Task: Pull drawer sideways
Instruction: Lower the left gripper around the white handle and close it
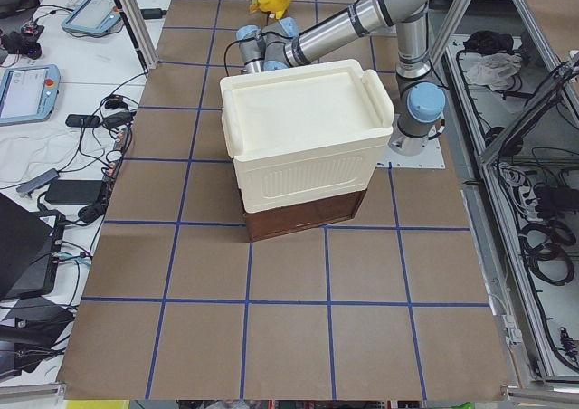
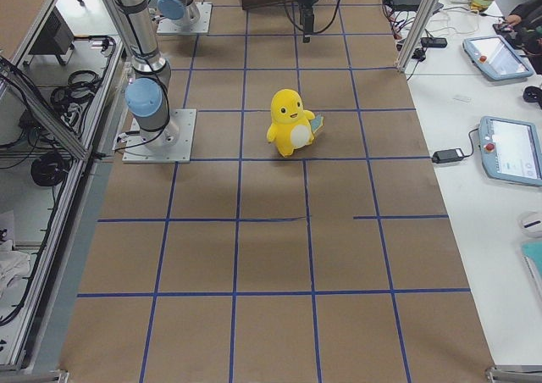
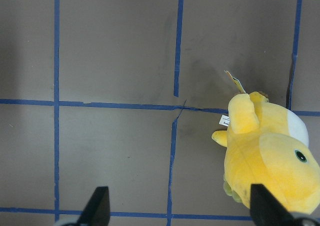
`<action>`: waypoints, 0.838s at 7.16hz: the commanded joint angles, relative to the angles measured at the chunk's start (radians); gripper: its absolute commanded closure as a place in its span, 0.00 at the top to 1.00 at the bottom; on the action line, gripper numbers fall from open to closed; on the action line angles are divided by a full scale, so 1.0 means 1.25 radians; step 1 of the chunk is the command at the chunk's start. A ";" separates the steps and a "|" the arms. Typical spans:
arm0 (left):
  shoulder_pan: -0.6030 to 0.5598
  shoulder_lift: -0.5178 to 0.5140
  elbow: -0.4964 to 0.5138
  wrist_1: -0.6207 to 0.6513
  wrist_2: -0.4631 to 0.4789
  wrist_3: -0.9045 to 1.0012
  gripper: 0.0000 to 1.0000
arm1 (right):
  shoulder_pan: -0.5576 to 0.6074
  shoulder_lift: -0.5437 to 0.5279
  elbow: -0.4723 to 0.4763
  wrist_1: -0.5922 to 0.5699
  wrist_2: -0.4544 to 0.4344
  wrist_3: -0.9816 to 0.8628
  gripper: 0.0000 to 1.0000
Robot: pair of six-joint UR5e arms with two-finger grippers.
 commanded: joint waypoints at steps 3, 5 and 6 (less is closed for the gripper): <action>0.000 0.006 -0.008 -0.007 0.000 0.001 0.66 | 0.000 0.000 0.000 0.000 -0.001 0.000 1.00; 0.003 0.016 -0.007 -0.026 0.000 0.004 0.65 | 0.000 0.000 0.000 0.000 0.000 0.000 1.00; 0.005 0.016 -0.008 -0.026 0.000 0.012 0.65 | 0.000 0.000 0.000 0.000 0.000 0.000 1.00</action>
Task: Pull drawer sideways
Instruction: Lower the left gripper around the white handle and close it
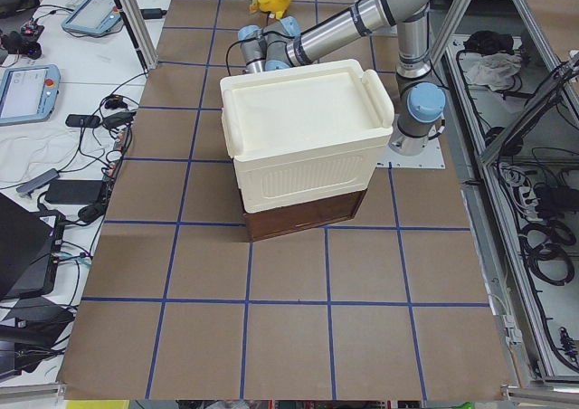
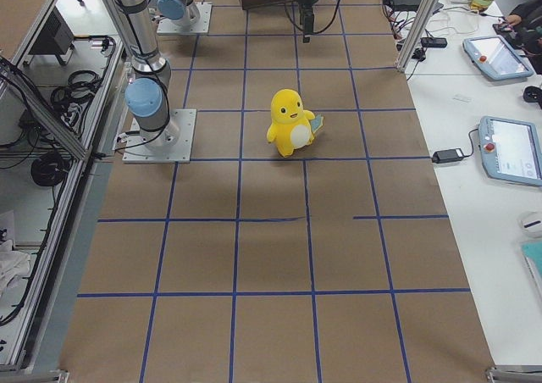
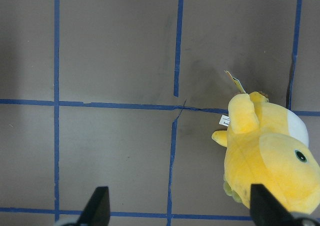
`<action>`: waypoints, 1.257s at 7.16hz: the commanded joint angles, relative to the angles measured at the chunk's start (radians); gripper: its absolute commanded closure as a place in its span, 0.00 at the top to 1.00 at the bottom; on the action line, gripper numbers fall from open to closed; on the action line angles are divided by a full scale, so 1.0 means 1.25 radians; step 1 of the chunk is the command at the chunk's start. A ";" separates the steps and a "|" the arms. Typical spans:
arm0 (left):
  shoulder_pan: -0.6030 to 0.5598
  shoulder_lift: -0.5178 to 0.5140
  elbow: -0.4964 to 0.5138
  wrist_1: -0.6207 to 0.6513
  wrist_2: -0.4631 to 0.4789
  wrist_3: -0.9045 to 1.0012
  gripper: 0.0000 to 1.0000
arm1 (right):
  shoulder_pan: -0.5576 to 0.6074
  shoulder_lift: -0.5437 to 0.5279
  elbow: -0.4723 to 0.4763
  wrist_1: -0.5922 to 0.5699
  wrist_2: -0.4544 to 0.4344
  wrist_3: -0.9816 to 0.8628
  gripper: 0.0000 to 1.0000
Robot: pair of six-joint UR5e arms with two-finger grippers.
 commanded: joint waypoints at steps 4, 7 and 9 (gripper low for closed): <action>0.021 0.005 -0.001 -0.008 -0.003 0.024 0.56 | 0.000 0.000 0.000 0.000 -0.001 0.000 1.00; 0.021 0.005 -0.001 -0.009 -0.003 0.025 0.45 | 0.000 0.000 0.000 0.000 -0.001 0.000 1.00; 0.021 0.005 -0.001 -0.009 -0.002 0.026 0.39 | 0.000 0.000 0.000 0.000 -0.001 0.000 1.00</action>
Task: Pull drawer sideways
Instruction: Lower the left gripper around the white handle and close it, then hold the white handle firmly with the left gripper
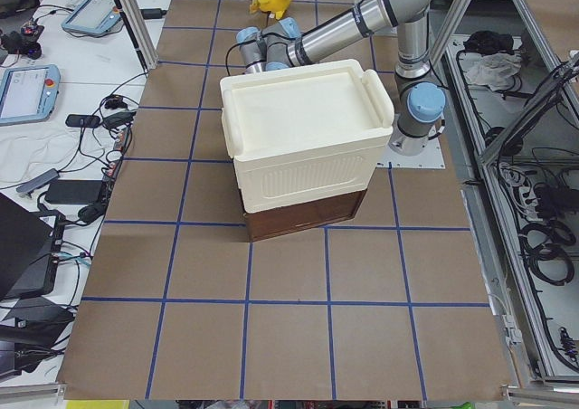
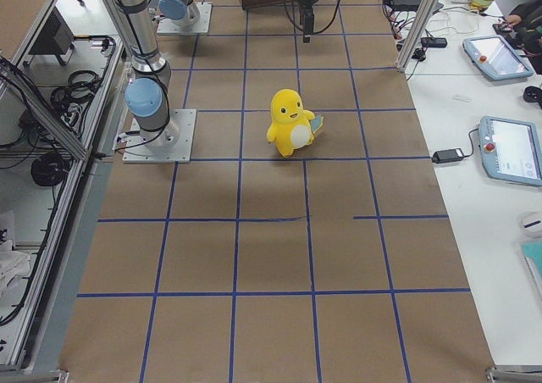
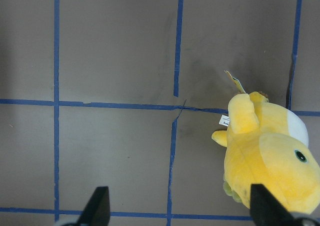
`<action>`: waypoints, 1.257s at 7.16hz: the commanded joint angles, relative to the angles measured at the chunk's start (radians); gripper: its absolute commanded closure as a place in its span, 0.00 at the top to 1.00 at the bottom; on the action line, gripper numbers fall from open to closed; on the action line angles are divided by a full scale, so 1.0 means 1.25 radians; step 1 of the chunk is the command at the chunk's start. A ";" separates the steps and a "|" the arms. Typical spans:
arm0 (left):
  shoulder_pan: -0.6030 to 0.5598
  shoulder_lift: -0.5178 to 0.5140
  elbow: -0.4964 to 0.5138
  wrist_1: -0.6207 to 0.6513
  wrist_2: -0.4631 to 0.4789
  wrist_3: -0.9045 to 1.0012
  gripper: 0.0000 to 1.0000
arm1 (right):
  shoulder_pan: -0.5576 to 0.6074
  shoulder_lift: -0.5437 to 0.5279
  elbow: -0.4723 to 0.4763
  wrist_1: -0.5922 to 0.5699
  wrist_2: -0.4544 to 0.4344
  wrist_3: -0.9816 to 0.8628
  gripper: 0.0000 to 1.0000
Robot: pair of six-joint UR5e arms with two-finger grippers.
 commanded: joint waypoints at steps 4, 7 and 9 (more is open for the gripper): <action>0.001 0.001 0.000 0.000 -0.001 0.012 0.37 | 0.000 0.000 0.000 0.000 0.001 0.000 1.00; 0.001 0.005 0.000 -0.001 -0.002 0.013 0.37 | 0.000 0.000 0.000 0.000 0.001 0.000 1.00; 0.002 0.005 0.000 0.000 -0.006 0.030 0.16 | 0.000 0.000 0.000 0.000 0.001 0.000 1.00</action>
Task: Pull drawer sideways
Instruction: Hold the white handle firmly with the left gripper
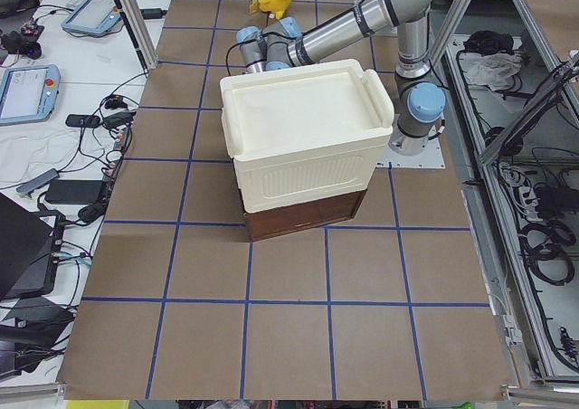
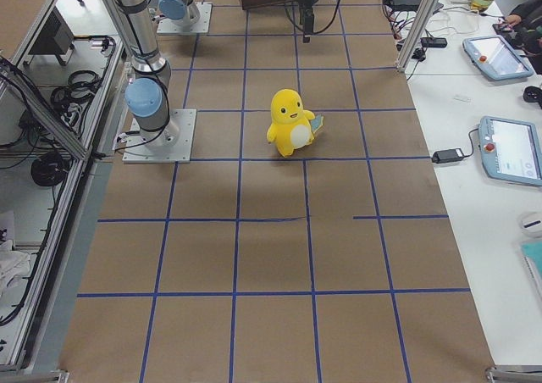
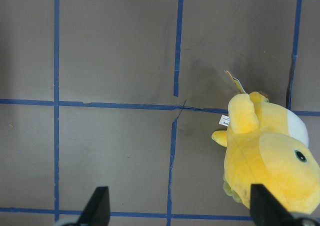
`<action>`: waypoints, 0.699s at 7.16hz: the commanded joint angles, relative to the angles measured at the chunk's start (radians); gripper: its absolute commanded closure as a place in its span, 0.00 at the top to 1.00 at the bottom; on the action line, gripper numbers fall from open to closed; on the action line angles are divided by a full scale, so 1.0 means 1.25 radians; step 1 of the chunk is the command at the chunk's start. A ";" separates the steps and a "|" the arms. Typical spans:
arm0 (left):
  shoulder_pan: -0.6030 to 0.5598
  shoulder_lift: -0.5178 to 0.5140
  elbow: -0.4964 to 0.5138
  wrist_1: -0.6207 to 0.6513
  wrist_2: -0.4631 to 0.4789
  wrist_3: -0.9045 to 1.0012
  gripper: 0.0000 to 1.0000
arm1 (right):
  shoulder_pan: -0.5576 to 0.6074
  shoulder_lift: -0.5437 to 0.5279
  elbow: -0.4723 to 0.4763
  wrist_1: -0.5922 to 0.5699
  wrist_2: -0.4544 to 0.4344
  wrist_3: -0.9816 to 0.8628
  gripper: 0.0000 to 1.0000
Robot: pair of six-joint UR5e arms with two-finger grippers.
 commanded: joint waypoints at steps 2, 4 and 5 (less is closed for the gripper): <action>-0.001 0.000 0.001 0.000 0.000 0.011 0.00 | 0.000 0.000 0.000 0.000 -0.001 0.000 1.00; -0.002 0.001 0.007 -0.012 0.001 0.010 0.00 | 0.000 0.000 0.000 0.000 0.001 0.000 1.00; -0.002 0.001 0.012 -0.019 0.001 0.010 0.00 | 0.000 0.000 0.000 0.000 0.001 0.000 1.00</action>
